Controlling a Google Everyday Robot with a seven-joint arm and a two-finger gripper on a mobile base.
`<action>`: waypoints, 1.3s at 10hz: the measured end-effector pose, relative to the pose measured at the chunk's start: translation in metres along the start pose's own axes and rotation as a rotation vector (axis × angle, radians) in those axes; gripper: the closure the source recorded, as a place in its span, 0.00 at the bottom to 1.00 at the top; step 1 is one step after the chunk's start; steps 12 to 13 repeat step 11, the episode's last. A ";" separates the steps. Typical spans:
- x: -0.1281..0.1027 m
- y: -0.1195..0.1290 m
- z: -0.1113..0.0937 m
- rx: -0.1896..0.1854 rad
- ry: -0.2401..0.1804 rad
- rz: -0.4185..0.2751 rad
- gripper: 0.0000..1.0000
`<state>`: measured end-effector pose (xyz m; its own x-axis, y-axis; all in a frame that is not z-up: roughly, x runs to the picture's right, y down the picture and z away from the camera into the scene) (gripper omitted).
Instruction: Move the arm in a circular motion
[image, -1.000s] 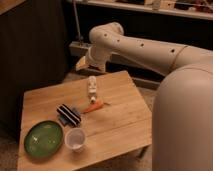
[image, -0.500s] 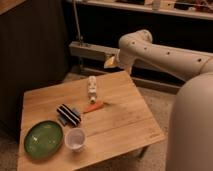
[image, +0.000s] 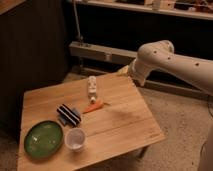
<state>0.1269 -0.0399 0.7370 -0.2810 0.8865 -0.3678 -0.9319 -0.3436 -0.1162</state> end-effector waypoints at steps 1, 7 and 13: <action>0.018 0.006 -0.003 -0.007 0.034 -0.010 0.20; 0.155 0.122 -0.017 -0.087 0.350 -0.267 0.20; 0.204 0.229 -0.008 -0.189 0.531 -0.466 0.20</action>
